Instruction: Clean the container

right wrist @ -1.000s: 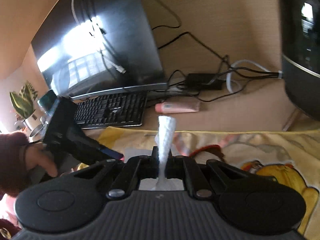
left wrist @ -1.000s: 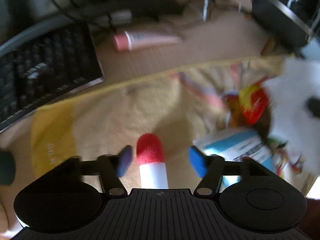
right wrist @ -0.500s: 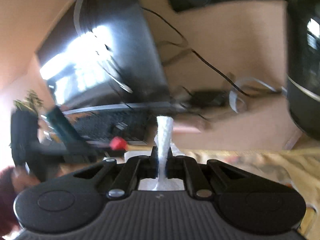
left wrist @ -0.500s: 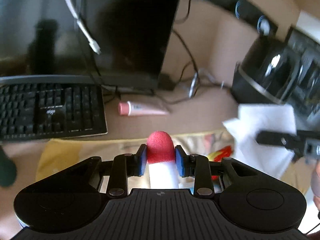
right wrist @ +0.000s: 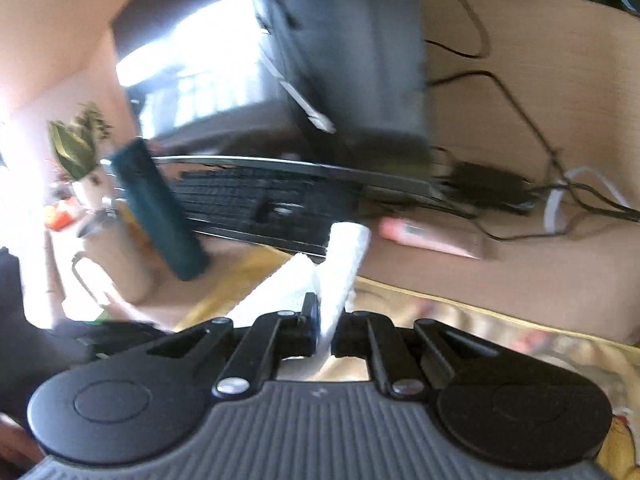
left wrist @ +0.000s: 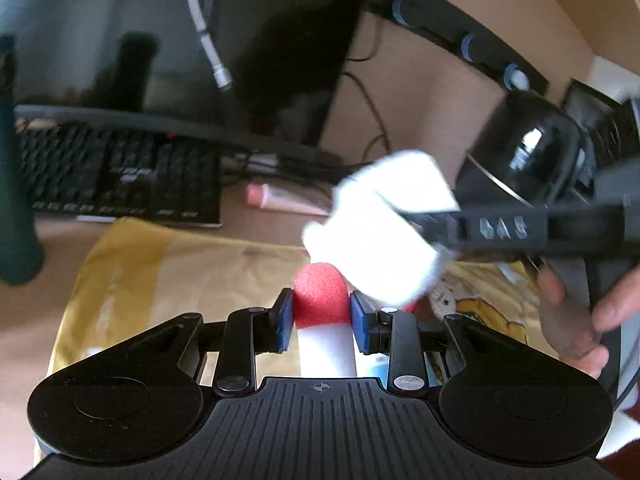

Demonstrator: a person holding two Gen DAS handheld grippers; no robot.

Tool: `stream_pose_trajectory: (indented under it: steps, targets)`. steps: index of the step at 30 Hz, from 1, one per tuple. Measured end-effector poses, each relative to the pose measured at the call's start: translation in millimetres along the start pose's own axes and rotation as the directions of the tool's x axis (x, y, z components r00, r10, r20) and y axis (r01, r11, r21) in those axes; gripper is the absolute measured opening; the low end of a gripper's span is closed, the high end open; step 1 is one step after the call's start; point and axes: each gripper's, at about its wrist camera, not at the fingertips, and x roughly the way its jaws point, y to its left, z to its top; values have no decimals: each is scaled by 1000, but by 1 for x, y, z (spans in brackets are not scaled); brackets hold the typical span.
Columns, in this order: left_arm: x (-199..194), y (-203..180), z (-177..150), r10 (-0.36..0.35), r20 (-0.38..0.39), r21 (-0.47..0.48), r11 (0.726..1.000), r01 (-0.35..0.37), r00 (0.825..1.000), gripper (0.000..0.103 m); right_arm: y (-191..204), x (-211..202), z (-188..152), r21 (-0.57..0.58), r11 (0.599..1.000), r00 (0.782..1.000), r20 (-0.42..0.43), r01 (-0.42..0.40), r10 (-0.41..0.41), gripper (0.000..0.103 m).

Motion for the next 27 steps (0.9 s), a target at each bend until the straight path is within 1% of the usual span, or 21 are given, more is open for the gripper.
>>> stream_pose_trajectory:
  steps: [1, 3, 7, 9, 11, 12, 13, 14, 16, 18, 20, 21, 23, 25, 26, 27]
  targets:
    - [1, 3, 1, 17, -6, -8, 1000, -17, 1000, 33, -5, -3, -2, 21, 1000, 1000, -4, -5, 5, 7]
    - [5, 7, 4, 50, -16, -20, 999, -50, 999, 33, -10, -11, -7, 47, 998, 999, -9, -41, 42, 7]
    - [10, 14, 8, 89, -35, -47, 995, -90, 995, 33, 5, -28, -22, 2, 991, 990, -52, -135, 135, 7]
    - [13, 19, 10, 78, -44, -72, 994, -81, 996, 33, 20, -32, -30, -12, 976, 972, -90, -219, 217, 7]
    - [18, 24, 10, 66, -54, -95, 993, -71, 996, 33, 34, -31, -38, -20, 953, 947, -125, -302, 297, 7]
    - [22, 27, 11, 59, -62, -106, 992, -65, 996, 34, 42, -26, -41, -26, 943, 936, -139, -331, 324, 7]
    - [27, 30, 11, 54, -69, -116, 991, -62, 996, 34, 48, -22, -45, -33, 939, 930, -156, -342, 334, 7]
    - [33, 34, 12, 51, -80, -124, 990, -60, 996, 33, 52, -16, -49, -35, 939, 927, -176, -343, 332, 7]
    - [43, 40, 13, 51, -96, -135, 989, -63, 994, 33, 52, -1, -58, -24, 951, 927, -228, -309, 296, 7]
    - [53, 45, 12, 48, -120, -140, 988, -64, 992, 34, 48, 11, -69, -32, 967, 930, -283, -253, 234, 7]
    - [58, 48, 10, 50, -132, -133, 989, -68, 990, 34, 44, 14, -79, -62, 979, 934, -317, -194, 165, 7]
    - [60, 50, 9, 49, -136, -130, 989, -67, 989, 36, 43, 15, -84, -79, 983, 934, -332, -165, 130, 7]
    - [59, 52, 9, 53, -138, -132, 989, -72, 989, 44, 41, 13, -89, -90, 986, 936, -336, -138, 100, 7]
    - [53, 52, 11, 65, -137, -126, 989, -83, 988, 60, 38, 7, -88, -85, 987, 941, -323, -136, 102, 7]
    - [48, 50, 11, 72, -149, -109, 990, -89, 986, 65, 38, 3, -86, -82, 988, 945, -312, -133, 101, 7]
    - [44, 46, 11, 84, -178, -85, 991, -100, 980, 73, 35, 0, -84, -78, 989, 948, -302, -129, 100, 7]
